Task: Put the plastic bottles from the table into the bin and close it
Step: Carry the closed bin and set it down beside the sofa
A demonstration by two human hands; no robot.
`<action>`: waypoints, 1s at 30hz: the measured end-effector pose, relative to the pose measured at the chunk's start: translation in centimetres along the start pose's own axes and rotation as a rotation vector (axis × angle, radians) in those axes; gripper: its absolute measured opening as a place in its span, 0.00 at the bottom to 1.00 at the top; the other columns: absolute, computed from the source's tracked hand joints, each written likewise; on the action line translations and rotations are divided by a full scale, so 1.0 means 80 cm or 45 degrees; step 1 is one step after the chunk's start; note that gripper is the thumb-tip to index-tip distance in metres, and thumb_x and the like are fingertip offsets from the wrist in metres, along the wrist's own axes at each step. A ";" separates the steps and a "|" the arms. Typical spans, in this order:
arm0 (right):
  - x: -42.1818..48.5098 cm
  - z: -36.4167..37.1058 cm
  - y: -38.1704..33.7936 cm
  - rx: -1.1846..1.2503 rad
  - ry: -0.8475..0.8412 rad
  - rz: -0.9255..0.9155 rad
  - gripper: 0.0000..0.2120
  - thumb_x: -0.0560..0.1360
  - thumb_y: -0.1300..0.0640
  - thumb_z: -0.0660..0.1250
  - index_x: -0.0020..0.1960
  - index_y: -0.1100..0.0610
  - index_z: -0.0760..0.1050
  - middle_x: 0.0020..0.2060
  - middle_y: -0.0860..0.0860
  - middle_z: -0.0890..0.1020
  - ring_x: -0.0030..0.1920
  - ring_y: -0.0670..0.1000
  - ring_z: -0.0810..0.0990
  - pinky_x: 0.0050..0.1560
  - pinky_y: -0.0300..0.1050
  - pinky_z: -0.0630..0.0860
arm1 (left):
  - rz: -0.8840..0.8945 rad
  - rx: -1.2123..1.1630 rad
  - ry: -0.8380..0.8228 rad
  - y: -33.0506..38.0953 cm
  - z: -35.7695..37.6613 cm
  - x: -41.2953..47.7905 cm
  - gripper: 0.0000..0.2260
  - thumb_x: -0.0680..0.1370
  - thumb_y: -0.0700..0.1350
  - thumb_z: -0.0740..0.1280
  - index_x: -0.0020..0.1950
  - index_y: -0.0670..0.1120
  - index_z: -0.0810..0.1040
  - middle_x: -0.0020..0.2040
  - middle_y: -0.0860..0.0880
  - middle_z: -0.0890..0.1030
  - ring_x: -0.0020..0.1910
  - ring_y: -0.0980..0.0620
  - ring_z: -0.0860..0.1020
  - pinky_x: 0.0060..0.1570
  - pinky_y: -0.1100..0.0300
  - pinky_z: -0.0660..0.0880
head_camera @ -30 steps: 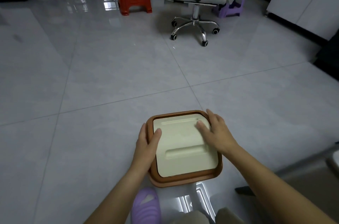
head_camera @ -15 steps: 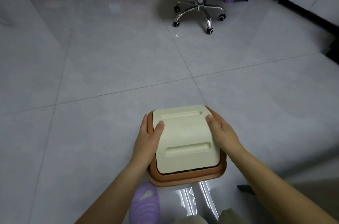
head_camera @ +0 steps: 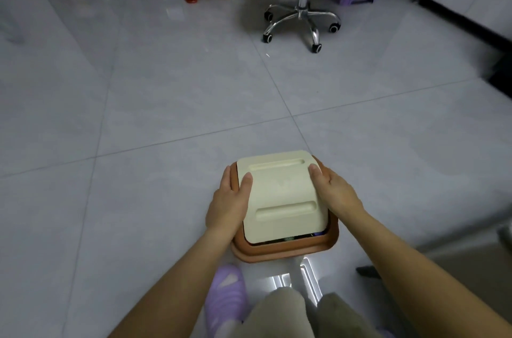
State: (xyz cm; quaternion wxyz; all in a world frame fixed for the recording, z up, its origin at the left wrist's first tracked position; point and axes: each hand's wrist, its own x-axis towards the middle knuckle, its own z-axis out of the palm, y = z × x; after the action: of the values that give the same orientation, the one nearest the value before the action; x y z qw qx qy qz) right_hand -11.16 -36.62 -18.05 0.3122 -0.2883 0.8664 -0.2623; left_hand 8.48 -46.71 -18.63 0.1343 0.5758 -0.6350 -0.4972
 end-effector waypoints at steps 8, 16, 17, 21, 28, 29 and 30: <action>-0.102 -0.015 0.020 -0.602 -0.115 -0.243 0.38 0.74 0.41 0.56 0.73 0.40 0.33 0.59 0.56 0.74 0.53 0.59 0.78 0.51 0.57 0.77 | 0.237 0.329 -0.229 -0.017 -0.036 -0.071 0.37 0.70 0.65 0.57 0.76 0.56 0.47 0.72 0.48 0.68 0.67 0.44 0.72 0.64 0.45 0.71; -0.133 -0.039 0.038 -0.859 -0.131 -0.276 0.44 0.72 0.42 0.65 0.72 0.38 0.35 0.74 0.57 0.58 0.64 0.60 0.73 0.58 0.57 0.77 | -0.229 -0.273 -0.151 -0.019 -0.040 -0.090 0.35 0.77 0.63 0.56 0.78 0.49 0.48 0.78 0.45 0.57 0.73 0.39 0.63 0.65 0.44 0.69; -0.129 -0.047 0.029 -0.898 -0.135 -0.301 0.44 0.71 0.42 0.66 0.73 0.39 0.36 0.76 0.57 0.54 0.67 0.61 0.70 0.59 0.57 0.75 | -0.283 -0.345 -0.147 -0.019 -0.044 -0.084 0.35 0.76 0.64 0.57 0.78 0.52 0.48 0.78 0.47 0.56 0.73 0.38 0.62 0.64 0.41 0.69; -0.097 -0.078 -0.022 -1.064 -0.216 -0.492 0.42 0.72 0.46 0.66 0.75 0.40 0.40 0.77 0.54 0.48 0.70 0.60 0.64 0.62 0.56 0.73 | -0.440 -0.624 -0.346 -0.010 -0.046 -0.057 0.37 0.70 0.70 0.59 0.75 0.58 0.55 0.77 0.46 0.59 0.67 0.36 0.69 0.52 0.33 0.75; 0.001 -0.139 -0.037 -1.309 -0.534 -0.403 0.39 0.71 0.45 0.69 0.75 0.40 0.51 0.74 0.53 0.60 0.70 0.57 0.65 0.68 0.53 0.67 | -0.518 -0.624 -0.689 0.025 0.082 -0.036 0.45 0.54 0.75 0.67 0.68 0.63 0.62 0.66 0.49 0.73 0.56 0.37 0.77 0.49 0.30 0.75; 0.013 -0.157 -0.027 -1.318 -0.554 -0.341 0.40 0.70 0.44 0.70 0.75 0.40 0.51 0.74 0.53 0.61 0.70 0.57 0.65 0.68 0.53 0.67 | -0.510 -0.647 -0.706 0.038 0.110 -0.037 0.42 0.58 0.74 0.66 0.69 0.64 0.60 0.66 0.50 0.72 0.55 0.38 0.77 0.51 0.33 0.76; 0.025 -0.177 -0.014 -1.317 -0.563 -0.275 0.40 0.70 0.44 0.70 0.75 0.39 0.51 0.74 0.52 0.60 0.70 0.56 0.65 0.68 0.53 0.67 | -0.506 -0.673 -0.718 0.053 0.137 -0.039 0.40 0.61 0.73 0.65 0.70 0.64 0.58 0.65 0.49 0.72 0.55 0.38 0.77 0.51 0.36 0.77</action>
State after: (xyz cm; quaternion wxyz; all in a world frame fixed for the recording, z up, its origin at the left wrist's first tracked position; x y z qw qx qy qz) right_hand -21.91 -34.84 -8.65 0.2758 -0.5386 0.7617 0.2318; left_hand -1.23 -39.45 -19.15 0.0001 0.4744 -0.3745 -0.7967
